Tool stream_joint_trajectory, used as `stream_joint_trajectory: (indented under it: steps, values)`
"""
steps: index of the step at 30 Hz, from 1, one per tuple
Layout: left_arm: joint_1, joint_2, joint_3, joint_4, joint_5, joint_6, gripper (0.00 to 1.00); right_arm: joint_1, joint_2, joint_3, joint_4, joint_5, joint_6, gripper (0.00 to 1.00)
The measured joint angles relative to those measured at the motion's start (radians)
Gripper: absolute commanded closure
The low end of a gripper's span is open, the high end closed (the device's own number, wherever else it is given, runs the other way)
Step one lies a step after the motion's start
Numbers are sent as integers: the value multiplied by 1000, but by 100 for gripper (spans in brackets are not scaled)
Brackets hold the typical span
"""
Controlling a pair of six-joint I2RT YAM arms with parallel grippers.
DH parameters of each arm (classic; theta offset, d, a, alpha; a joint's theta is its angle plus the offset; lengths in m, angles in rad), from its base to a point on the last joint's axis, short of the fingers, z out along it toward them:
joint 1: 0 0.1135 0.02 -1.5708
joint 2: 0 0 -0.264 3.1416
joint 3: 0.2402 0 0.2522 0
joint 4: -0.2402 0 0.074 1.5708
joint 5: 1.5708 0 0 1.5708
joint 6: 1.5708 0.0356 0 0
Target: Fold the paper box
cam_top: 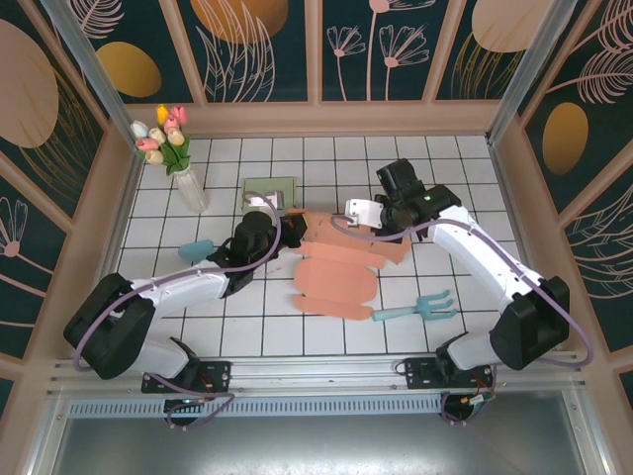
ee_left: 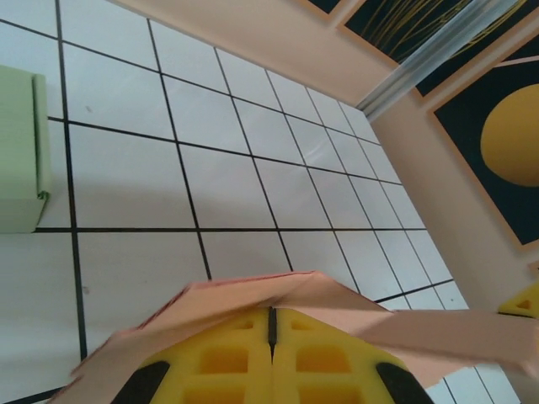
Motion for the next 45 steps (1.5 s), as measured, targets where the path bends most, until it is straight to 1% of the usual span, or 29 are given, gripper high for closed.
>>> stream_joint_trajectory:
  steps: [7, 13, 19, 26, 29, 33, 36, 39, 45]
  values:
    - [2, -6, 15, -47, -32, 1, 96, 0, -52, -38, 11, 3, -15, 100]
    - [1, -24, 48, -87, -37, 1, 97, 22, -55, -39, 35, 22, -11, 100]
    - [-10, -24, 84, -132, -52, 5, 97, 47, -30, -35, 45, 79, 18, 100]
    - [-73, 3, 101, -145, -62, 16, 96, 51, 4, 4, 80, 104, 69, 100]
    - [-85, 32, 121, -144, -58, 18, 96, 63, 19, 16, 89, 113, 81, 100]
    - [-83, 60, 132, -145, -69, 21, 94, 73, 31, 15, 94, 126, 95, 100]
    - [-83, 57, 129, -143, -95, 28, 90, 74, 31, -3, 117, 134, 96, 100]
    - [-68, 37, 85, -130, -114, 30, 88, 74, 30, -48, 156, 144, 96, 100]
    - [48, 32, -73, -97, -92, 19, 89, 74, 15, -124, 203, 154, 95, 100]
